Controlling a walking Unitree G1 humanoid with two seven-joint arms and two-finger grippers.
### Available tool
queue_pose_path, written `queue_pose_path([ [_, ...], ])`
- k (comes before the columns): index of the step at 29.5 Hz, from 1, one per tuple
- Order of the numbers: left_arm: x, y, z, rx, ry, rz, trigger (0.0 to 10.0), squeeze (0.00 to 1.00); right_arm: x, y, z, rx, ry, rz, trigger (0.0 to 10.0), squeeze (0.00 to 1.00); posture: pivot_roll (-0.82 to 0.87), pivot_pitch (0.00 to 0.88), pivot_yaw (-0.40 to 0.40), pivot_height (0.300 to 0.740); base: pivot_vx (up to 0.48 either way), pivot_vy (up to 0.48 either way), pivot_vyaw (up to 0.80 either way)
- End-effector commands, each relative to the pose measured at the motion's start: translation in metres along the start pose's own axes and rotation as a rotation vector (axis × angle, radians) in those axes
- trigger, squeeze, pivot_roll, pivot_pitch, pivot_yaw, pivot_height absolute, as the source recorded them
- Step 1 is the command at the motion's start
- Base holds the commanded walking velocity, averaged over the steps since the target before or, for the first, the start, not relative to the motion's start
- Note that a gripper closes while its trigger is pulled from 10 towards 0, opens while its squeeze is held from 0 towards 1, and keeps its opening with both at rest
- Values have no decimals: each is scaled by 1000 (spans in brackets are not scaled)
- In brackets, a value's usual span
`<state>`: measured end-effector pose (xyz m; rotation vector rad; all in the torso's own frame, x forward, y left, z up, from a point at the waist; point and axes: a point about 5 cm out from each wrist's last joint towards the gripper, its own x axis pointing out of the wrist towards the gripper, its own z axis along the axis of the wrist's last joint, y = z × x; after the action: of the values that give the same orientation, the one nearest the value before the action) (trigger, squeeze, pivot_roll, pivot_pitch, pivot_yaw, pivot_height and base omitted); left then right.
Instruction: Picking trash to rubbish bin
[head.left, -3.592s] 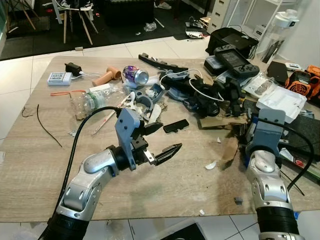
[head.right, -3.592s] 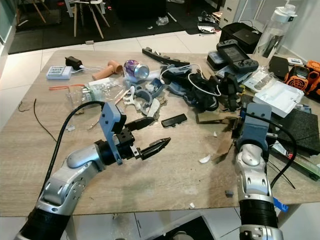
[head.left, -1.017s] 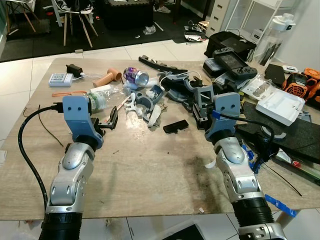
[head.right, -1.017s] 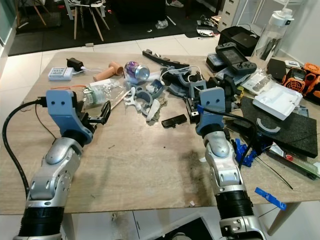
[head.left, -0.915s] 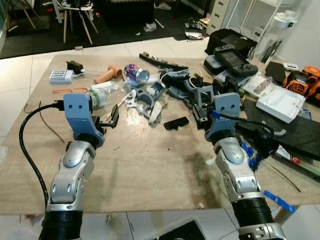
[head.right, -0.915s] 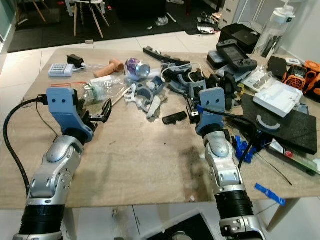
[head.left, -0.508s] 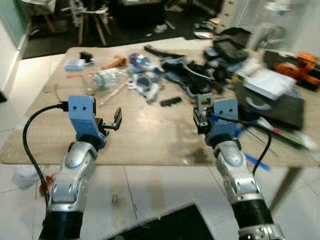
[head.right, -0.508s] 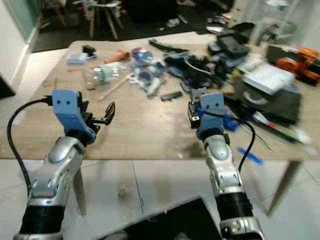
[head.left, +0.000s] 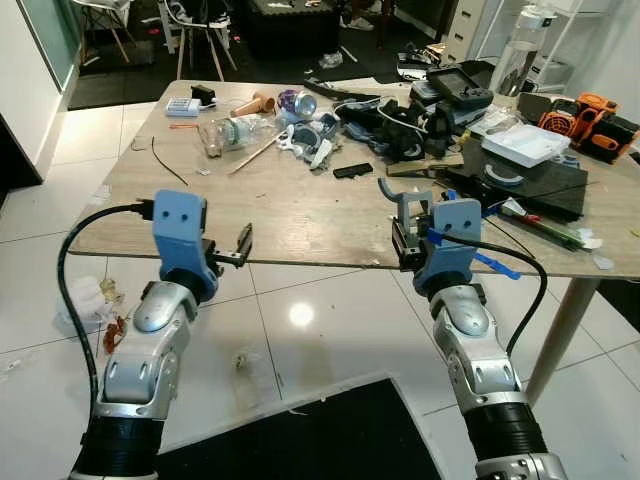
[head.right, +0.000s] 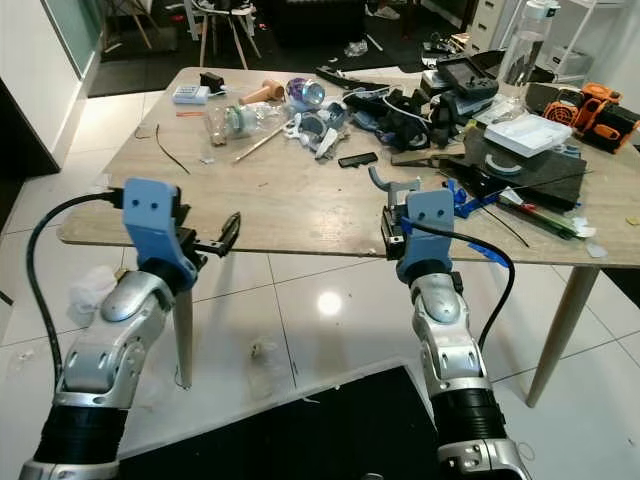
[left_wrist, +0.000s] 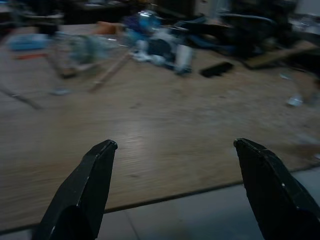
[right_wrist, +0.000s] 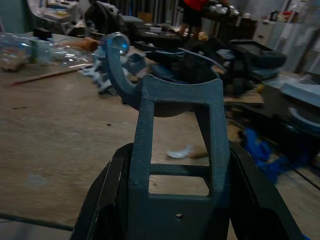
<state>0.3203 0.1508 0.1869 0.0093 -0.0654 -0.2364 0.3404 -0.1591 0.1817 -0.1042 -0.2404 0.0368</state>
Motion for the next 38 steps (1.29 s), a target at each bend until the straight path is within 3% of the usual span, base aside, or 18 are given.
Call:
queue_pose_path([
  [1,1,-1,-1,-1,17,-9,10000,0,-2,-2,-4,9,18,-10,10000,0,78,144,2,740,0,0,0],
  [7,2,-3,-5,45,50,-49,10000,0,-4,-3,-6,17,27,-19,10000,0,79,146,7,740,0,0,0],
  [12,2,-2,-6,58,52,-37,10000,0,-5,-2,-7,17,33,-18,10000,0,79,146,6,740,0,-433,0],
  [17,1,6,-8,21,60,52,10000,0,-6,-2,-9,20,43,-16,10000,0,82,150,-1,740,0,0,0],
  [28,-2,3,-10,21,62,40,10000,0,-6,-1,-17,43,93,-16,10000,0,83,150,-1,740,0,0,0],
  [38,-4,4,-15,41,87,63,10000,0,-7,-1,-18,30,83,-17,10000,0,79,143,-1,740,0,0,-800],
])
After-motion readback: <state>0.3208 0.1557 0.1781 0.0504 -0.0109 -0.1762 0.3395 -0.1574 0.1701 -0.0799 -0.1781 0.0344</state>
